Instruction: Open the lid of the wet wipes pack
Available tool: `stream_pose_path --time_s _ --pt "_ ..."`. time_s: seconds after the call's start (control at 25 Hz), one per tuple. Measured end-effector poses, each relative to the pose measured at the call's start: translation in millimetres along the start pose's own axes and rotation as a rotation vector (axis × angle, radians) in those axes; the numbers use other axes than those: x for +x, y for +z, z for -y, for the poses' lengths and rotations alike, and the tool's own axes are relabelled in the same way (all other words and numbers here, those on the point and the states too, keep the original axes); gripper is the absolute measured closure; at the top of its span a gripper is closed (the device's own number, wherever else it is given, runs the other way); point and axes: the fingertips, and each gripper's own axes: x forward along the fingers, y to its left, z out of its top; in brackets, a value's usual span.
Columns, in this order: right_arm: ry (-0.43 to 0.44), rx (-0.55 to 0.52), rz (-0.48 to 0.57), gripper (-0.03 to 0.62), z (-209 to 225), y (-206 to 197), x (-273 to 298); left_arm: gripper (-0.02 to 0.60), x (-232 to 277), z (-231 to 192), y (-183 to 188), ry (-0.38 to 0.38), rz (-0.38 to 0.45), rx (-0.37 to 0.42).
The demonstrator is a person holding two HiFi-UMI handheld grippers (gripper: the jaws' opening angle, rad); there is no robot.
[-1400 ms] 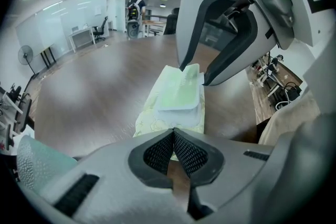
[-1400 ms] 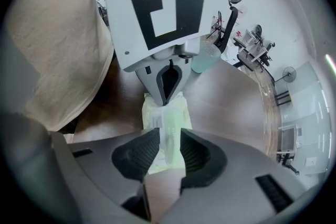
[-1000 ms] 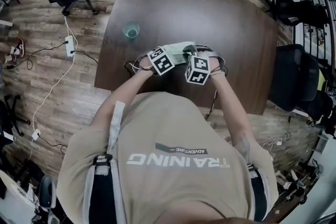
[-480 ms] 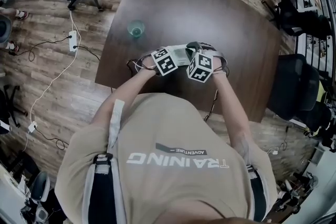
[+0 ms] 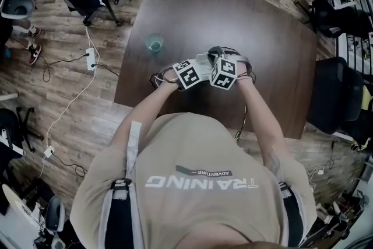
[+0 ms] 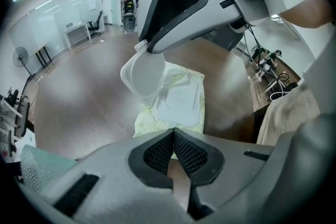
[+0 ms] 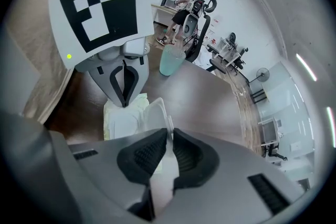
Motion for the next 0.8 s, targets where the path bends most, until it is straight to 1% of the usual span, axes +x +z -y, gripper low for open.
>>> stream_pose_path --time_s 0.2,0.48,0.68,0.8 --pt "0.031 -0.008 0.01 0.554 3 -4 6 0.572 1 6 2 -0.003 -0.012 0.01" --pt "0.065 -0.026 0.025 0.554 9 -5 18 0.572 1 2 1 0.005 -0.026 0.025" --pt "0.081 -0.015 0.044 0.553 11 -5 24 0.572 2 4 1 -0.052 -0.044 -0.005" --pt "0.071 -0.01 0.047 0.553 14 -7 27 0.572 2 4 3 -0.076 -0.052 -0.019"
